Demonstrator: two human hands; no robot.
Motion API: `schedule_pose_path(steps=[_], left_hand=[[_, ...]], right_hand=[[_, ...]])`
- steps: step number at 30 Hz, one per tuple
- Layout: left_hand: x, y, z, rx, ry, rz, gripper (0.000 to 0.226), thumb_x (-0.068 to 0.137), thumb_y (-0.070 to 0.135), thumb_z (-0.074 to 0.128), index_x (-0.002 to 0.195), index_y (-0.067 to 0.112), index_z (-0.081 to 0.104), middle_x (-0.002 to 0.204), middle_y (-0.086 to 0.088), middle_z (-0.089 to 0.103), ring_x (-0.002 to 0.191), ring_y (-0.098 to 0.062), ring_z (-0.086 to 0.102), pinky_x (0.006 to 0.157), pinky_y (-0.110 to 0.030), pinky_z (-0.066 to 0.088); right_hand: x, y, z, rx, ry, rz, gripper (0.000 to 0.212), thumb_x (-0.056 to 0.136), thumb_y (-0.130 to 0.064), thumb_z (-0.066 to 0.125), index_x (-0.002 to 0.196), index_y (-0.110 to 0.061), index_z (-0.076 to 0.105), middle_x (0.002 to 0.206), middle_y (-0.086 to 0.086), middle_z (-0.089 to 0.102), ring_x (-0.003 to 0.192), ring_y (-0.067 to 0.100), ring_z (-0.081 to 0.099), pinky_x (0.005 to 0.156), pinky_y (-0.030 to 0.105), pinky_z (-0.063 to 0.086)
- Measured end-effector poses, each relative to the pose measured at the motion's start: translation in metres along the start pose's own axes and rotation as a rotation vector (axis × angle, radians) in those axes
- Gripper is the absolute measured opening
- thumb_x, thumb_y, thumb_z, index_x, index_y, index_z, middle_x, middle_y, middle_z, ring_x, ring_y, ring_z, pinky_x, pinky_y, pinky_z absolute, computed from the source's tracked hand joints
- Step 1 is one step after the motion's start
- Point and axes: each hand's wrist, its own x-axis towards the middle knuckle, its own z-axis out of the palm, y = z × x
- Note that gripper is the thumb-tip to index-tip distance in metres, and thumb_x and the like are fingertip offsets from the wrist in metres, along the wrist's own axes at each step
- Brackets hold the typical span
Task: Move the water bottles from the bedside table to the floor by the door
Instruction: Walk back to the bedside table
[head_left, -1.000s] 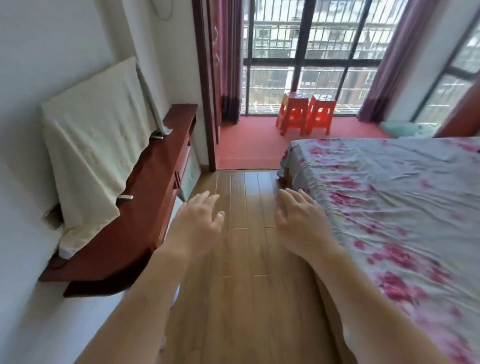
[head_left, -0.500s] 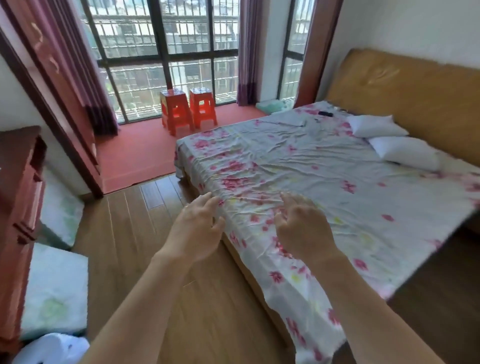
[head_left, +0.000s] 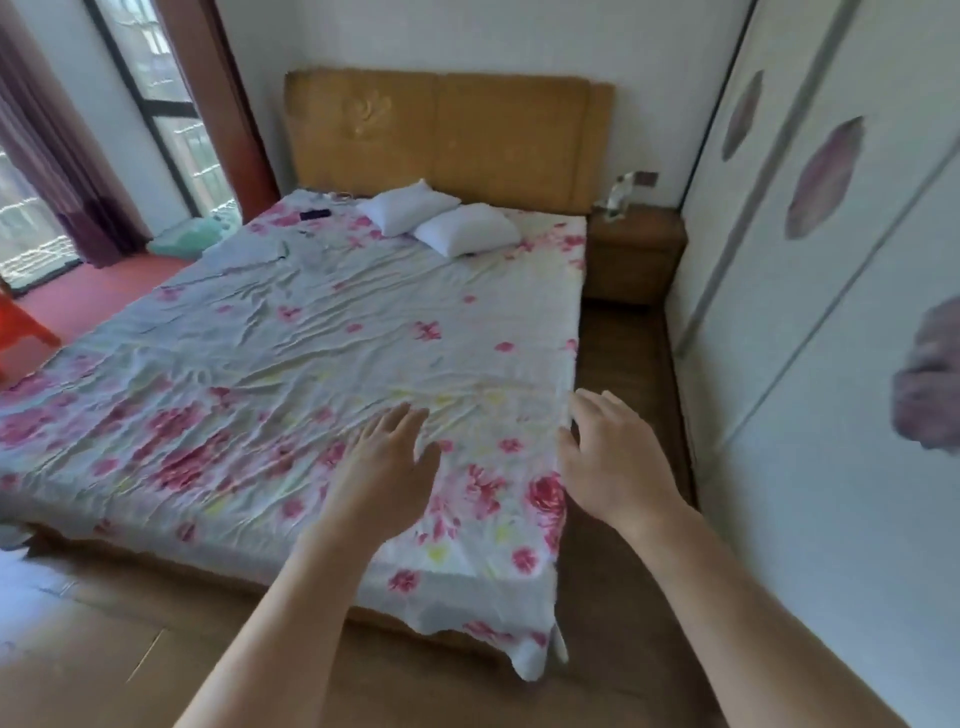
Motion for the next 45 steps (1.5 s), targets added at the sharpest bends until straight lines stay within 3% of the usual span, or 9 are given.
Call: schedule_pose_path(steps=[4, 8, 13, 16, 22, 26, 30, 34, 45], left_hand=[[0.048, 0.059, 0.031, 0.009, -0.060, 0.151, 0.054, 0.102, 0.040, 0.043, 0.152, 0.022, 0.036, 0.162, -0.002, 0.027, 0.150, -0.023, 0.022, 0.122, -0.041, 0.019], [0.088, 0.122, 0.060, 0.014, -0.085, 0.255, 0.053, 0.102, 0.040, 0.042, 0.151, 0.021, 0.038, 0.161, -0.004, 0.031, 0.149, -0.025, 0.025, 0.121, -0.045, 0.022], [0.131, 0.193, 0.086, 0.027, -0.099, 0.311, 0.052, 0.104, 0.041, 0.034, 0.154, 0.026, 0.030, 0.164, 0.001, 0.023, 0.151, -0.020, 0.018, 0.123, -0.039, 0.015], [0.153, 0.224, 0.096, 0.017, -0.093, 0.304, 0.052, 0.105, 0.043, 0.032, 0.155, 0.028, 0.028, 0.164, 0.004, 0.021, 0.152, -0.018, 0.016, 0.122, -0.038, 0.013], [0.200, 0.242, 0.100, 0.039, -0.083, 0.258, 0.052, 0.106, 0.041, 0.031, 0.155, 0.028, 0.026, 0.165, 0.004, 0.020, 0.151, -0.018, 0.016, 0.121, -0.036, 0.012], [0.249, 0.244, 0.101, 0.027, -0.077, 0.237, 0.053, 0.105, 0.040, 0.031, 0.156, 0.026, 0.026, 0.164, 0.003, 0.022, 0.151, -0.017, 0.016, 0.121, -0.035, 0.013], [0.305, 0.257, 0.105, 0.017, -0.075, 0.259, 0.052, 0.105, 0.040, 0.032, 0.155, 0.026, 0.027, 0.164, 0.003, 0.023, 0.151, -0.017, 0.018, 0.121, -0.034, 0.015], [0.360, 0.278, 0.107, 0.030, -0.092, 0.287, 0.052, 0.106, 0.040, 0.031, 0.155, 0.026, 0.026, 0.164, 0.004, 0.022, 0.151, -0.017, 0.018, 0.121, -0.035, 0.014], [0.501, 0.343, 0.139, 0.131, -0.108, 0.301, 0.054, 0.105, 0.043, 0.030, 0.156, 0.026, 0.023, 0.164, 0.004, 0.020, 0.151, -0.018, 0.017, 0.121, -0.036, 0.014]], right_hand=[[-0.008, 0.064, -0.018, -0.030, 0.042, 0.190, 0.053, 0.101, -0.037, 0.033, 0.150, -0.017, 0.035, 0.156, 0.001, 0.035, 0.146, 0.022, 0.025, 0.118, 0.043, 0.024], [-0.003, 0.129, -0.034, -0.027, 0.073, 0.294, 0.052, 0.101, -0.037, 0.032, 0.150, -0.018, 0.034, 0.156, -0.001, 0.035, 0.146, 0.020, 0.026, 0.117, 0.043, 0.026], [0.015, 0.196, -0.055, -0.043, 0.108, 0.337, 0.049, 0.100, -0.036, 0.033, 0.145, -0.017, 0.039, 0.146, -0.001, 0.047, 0.137, 0.022, 0.038, 0.112, 0.043, 0.034], [0.032, 0.227, -0.066, -0.056, 0.120, 0.329, 0.049, 0.101, -0.033, 0.034, 0.147, -0.016, 0.038, 0.148, -0.002, 0.044, 0.139, 0.020, 0.035, 0.114, 0.043, 0.032], [0.094, 0.263, -0.070, -0.078, 0.092, 0.295, 0.047, 0.099, -0.035, 0.032, 0.141, -0.017, 0.043, 0.140, -0.002, 0.051, 0.133, 0.022, 0.042, 0.110, 0.044, 0.036], [0.145, 0.274, -0.067, -0.068, 0.100, 0.253, 0.048, 0.100, -0.033, 0.034, 0.145, -0.016, 0.040, 0.148, -0.003, 0.044, 0.140, 0.019, 0.035, 0.114, 0.041, 0.031], [0.195, 0.294, -0.068, -0.084, 0.104, 0.268, 0.047, 0.098, -0.034, 0.029, 0.137, -0.016, 0.046, 0.137, -0.002, 0.052, 0.132, 0.022, 0.042, 0.110, 0.041, 0.036], [0.241, 0.318, -0.077, -0.069, 0.115, 0.300, 0.050, 0.101, -0.033, 0.031, 0.149, -0.017, 0.034, 0.152, -0.003, 0.038, 0.143, 0.018, 0.029, 0.117, 0.042, 0.026], [0.363, 0.405, -0.078, -0.129, 0.107, 0.305, 0.049, 0.099, -0.033, 0.031, 0.145, -0.018, 0.037, 0.149, -0.003, 0.042, 0.140, 0.020, 0.032, 0.116, 0.047, 0.027]])
